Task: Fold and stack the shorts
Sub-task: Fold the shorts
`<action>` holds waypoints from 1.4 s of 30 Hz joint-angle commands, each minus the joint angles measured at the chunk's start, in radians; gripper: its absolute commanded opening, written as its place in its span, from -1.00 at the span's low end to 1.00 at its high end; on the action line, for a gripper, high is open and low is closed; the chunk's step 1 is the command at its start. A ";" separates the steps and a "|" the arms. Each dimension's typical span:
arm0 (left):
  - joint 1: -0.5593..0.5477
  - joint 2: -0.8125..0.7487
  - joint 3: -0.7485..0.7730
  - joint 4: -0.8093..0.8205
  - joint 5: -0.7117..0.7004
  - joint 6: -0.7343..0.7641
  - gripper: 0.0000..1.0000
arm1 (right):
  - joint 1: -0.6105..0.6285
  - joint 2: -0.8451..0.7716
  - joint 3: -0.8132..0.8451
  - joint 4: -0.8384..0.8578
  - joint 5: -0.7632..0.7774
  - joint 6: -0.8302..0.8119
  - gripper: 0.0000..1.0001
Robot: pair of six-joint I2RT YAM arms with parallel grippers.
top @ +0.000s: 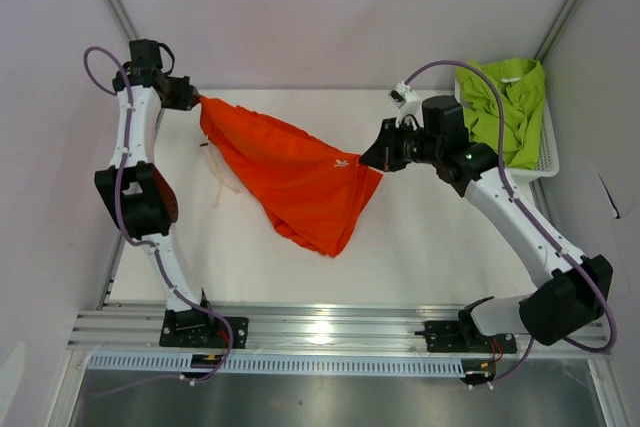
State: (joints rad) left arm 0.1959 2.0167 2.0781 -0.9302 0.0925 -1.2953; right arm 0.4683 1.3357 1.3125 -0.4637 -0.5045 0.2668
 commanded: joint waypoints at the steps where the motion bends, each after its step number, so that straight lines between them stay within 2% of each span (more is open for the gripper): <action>1: -0.004 0.056 0.063 0.014 0.003 -0.044 -1.00 | -0.040 0.042 -0.012 0.105 -0.089 0.031 -1.00; 5: -0.004 0.097 0.117 0.014 -0.022 -0.044 -1.00 | -0.056 0.077 -0.013 0.125 -0.095 0.034 -1.00; 10: -0.004 0.131 0.109 0.053 -0.033 -0.047 -1.00 | -0.098 0.132 -0.009 0.160 -0.103 0.058 -1.00; 20: -0.033 0.200 0.103 0.241 0.001 -0.073 -1.00 | -0.160 0.207 -0.061 0.244 -0.069 0.104 -1.00; 24: -0.044 0.241 0.074 0.356 0.038 -0.108 -0.76 | -0.194 0.264 -0.094 0.302 -0.036 0.126 -1.00; 26: -0.053 0.263 0.039 0.474 0.067 -0.125 -0.68 | -0.207 0.296 -0.116 0.333 -0.013 0.147 -1.00; 29: -0.075 0.321 0.057 0.594 0.102 -0.121 -0.27 | -0.238 0.327 -0.163 0.388 0.050 0.176 -1.00; 30: -0.081 0.335 0.072 0.626 0.110 -0.116 0.19 | -0.246 0.351 -0.173 0.407 0.067 0.192 -1.00; 32: -0.099 0.379 0.102 0.645 0.125 -0.113 0.81 | -0.260 0.385 -0.182 0.419 0.098 0.203 -1.00; 33: -0.102 0.393 0.152 0.642 0.130 -0.108 0.98 | -0.260 0.428 -0.173 0.401 0.109 0.204 -1.00; 34: -0.107 0.413 0.168 0.639 0.141 -0.101 0.98 | -0.260 0.447 -0.159 0.392 0.122 0.206 -1.00; 35: -0.108 0.416 0.181 0.639 0.145 -0.095 0.98 | -0.260 0.463 -0.151 0.384 0.144 0.207 -0.86; 36: -0.108 0.412 0.195 0.643 0.147 -0.088 0.98 | -0.260 0.489 -0.147 0.373 0.152 0.204 -0.40; 37: -0.107 0.396 0.195 0.645 0.147 -0.064 0.98 | -0.260 0.499 -0.138 0.367 0.167 0.204 -0.17; 38: -0.104 0.384 0.194 0.645 0.144 -0.050 0.98 | -0.260 0.503 -0.133 0.349 0.185 0.201 0.23; 40: -0.098 0.360 0.200 0.633 0.139 0.023 0.98 | -0.260 0.491 -0.134 0.341 0.224 0.195 0.49; 42: -0.087 0.315 0.217 0.566 0.116 0.076 0.98 | -0.260 0.473 -0.140 0.323 0.242 0.187 0.60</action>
State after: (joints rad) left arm 0.0895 2.4405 2.2215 -0.3565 0.2108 -1.3266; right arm 0.2058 1.8473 1.1378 -0.1429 -0.3321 0.4625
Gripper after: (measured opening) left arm 0.990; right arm 0.778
